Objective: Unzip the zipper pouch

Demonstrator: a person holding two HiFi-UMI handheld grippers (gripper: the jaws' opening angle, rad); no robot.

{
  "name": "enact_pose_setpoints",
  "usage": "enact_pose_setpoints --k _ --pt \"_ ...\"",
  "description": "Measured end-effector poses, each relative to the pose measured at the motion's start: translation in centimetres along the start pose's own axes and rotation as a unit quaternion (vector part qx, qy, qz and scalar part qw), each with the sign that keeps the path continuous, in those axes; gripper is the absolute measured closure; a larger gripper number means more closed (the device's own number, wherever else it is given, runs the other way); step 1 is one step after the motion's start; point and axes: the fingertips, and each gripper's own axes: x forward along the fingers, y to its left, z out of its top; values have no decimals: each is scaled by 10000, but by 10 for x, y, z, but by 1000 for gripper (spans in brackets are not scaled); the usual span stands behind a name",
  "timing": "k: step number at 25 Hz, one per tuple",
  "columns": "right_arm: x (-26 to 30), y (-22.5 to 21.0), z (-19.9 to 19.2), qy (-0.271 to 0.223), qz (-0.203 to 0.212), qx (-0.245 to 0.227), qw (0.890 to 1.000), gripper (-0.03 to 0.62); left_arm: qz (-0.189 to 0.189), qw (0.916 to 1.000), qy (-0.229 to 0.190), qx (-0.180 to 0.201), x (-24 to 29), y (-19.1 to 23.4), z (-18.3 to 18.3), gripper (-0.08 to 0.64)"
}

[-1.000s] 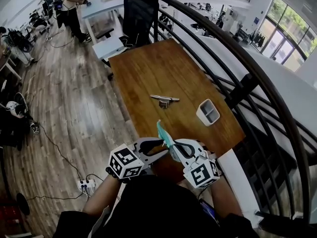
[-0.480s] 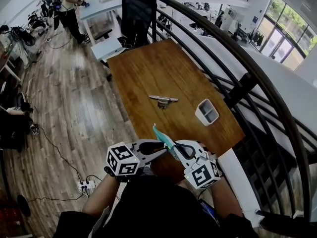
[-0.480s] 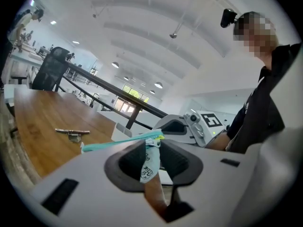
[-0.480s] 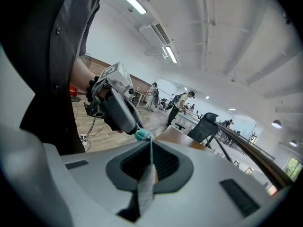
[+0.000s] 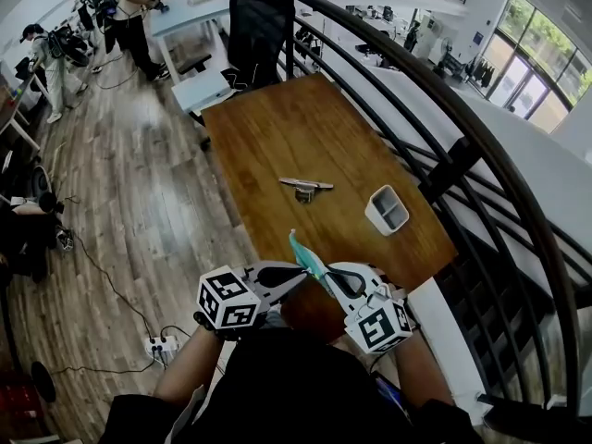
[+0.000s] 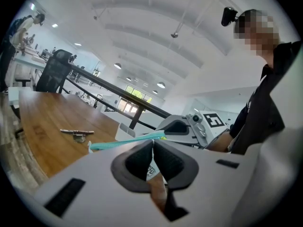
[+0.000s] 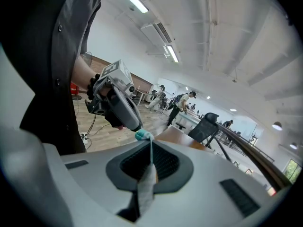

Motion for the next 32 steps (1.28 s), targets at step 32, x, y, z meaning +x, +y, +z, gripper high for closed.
enact_pose_setpoints --k 32 --pt "-12 24 -10 -163 505 323 9981 479 703 9968 360 -88 15 -8 -15 545"
